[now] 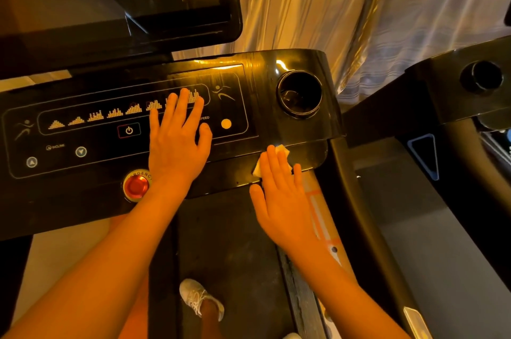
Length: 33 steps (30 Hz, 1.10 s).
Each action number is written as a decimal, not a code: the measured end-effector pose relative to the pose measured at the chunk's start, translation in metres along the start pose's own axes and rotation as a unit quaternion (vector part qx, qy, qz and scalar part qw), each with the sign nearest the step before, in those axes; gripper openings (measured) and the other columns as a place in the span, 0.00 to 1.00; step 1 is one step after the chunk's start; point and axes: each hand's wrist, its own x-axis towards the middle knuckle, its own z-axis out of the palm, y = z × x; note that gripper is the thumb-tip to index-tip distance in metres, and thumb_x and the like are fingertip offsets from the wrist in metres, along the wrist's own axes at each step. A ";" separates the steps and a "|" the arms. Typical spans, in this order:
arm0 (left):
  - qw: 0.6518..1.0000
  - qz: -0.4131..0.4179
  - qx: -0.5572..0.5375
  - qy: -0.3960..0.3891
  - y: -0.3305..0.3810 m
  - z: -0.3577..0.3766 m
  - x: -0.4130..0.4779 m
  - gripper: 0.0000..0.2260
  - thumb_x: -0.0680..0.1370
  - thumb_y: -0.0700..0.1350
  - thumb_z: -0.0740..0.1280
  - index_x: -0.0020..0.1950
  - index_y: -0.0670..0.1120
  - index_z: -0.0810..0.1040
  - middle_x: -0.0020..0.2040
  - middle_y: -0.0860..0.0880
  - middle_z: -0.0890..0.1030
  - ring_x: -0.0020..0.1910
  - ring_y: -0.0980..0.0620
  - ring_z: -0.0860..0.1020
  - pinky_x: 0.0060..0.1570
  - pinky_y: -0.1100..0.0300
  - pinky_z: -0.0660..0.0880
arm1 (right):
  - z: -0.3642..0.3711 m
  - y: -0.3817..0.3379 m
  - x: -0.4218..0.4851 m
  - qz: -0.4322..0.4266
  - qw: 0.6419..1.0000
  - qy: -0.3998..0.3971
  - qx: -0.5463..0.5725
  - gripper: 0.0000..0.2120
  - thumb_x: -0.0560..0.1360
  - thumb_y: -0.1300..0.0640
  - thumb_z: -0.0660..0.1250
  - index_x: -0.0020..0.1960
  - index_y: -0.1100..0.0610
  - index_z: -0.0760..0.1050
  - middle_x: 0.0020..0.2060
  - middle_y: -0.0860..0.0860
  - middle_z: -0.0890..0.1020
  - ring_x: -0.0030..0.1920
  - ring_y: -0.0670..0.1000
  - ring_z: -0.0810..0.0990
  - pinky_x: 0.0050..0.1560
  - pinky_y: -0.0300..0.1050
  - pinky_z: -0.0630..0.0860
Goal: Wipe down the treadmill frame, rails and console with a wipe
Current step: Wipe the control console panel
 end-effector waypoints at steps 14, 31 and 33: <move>1.000 0.012 0.004 -0.023 -0.001 -0.003 0.001 0.23 0.84 0.50 0.55 0.80 0.47 0.64 0.81 0.43 0.59 0.81 0.44 0.54 0.78 0.39 0.49 | -0.006 0.008 0.020 -0.006 1.000 0.010 -0.001 0.32 0.84 0.40 0.40 0.83 0.52 0.41 0.82 0.48 0.41 0.81 0.48 0.34 0.77 0.49 0.30; 0.962 0.255 -0.008 -0.092 0.014 0.008 0.027 0.22 0.83 0.50 0.58 0.78 0.49 0.69 0.80 0.47 0.63 0.80 0.48 0.58 0.79 0.43 0.51 | -0.018 0.018 0.049 -0.056 0.997 0.047 -0.001 0.30 0.86 0.43 0.47 0.84 0.55 0.48 0.83 0.51 0.48 0.82 0.50 0.40 0.76 0.45 0.27; 0.964 0.248 -0.011 -0.093 0.016 0.007 0.028 0.22 0.83 0.50 0.58 0.77 0.49 0.69 0.80 0.47 0.63 0.80 0.48 0.58 0.79 0.45 0.49 | -0.018 0.032 0.034 -0.078 0.996 0.033 -0.022 0.29 0.86 0.42 0.45 0.84 0.53 0.48 0.83 0.49 0.48 0.82 0.49 0.40 0.77 0.46 0.26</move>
